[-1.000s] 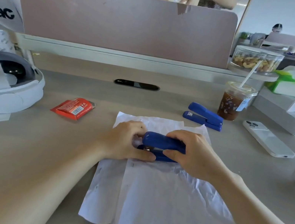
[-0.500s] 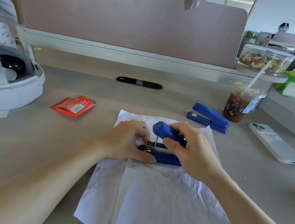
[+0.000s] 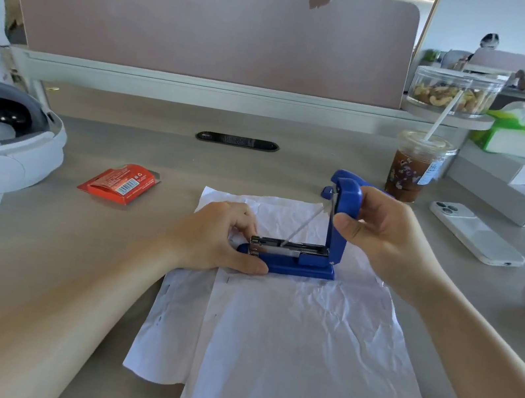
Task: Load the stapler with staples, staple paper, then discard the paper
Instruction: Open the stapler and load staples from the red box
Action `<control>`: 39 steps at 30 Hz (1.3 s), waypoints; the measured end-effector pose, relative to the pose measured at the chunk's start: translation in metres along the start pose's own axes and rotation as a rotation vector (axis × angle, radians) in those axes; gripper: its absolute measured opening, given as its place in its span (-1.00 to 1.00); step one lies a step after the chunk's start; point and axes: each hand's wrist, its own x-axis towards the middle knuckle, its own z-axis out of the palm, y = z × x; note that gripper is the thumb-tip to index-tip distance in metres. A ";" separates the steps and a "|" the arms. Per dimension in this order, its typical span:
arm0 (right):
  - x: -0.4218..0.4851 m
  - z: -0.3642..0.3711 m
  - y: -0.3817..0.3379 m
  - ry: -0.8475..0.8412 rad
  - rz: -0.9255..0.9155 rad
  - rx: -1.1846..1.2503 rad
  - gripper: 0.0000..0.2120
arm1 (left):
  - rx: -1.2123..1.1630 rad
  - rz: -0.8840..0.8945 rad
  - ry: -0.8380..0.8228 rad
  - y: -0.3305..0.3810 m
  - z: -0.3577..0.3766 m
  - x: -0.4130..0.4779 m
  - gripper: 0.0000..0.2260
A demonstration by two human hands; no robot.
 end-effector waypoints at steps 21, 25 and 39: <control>-0.004 -0.047 0.034 -0.198 0.270 -0.426 -0.78 | 0.115 0.059 0.032 -0.011 -0.008 -0.004 -0.67; -0.005 -0.040 0.027 -0.215 0.185 -0.444 -0.78 | 0.124 0.075 0.016 -0.012 -0.009 -0.004 -0.64; 0.007 0.050 -0.013 -0.091 -0.139 -0.498 -0.90 | 0.410 -0.533 0.789 -0.068 -0.069 -0.016 -0.64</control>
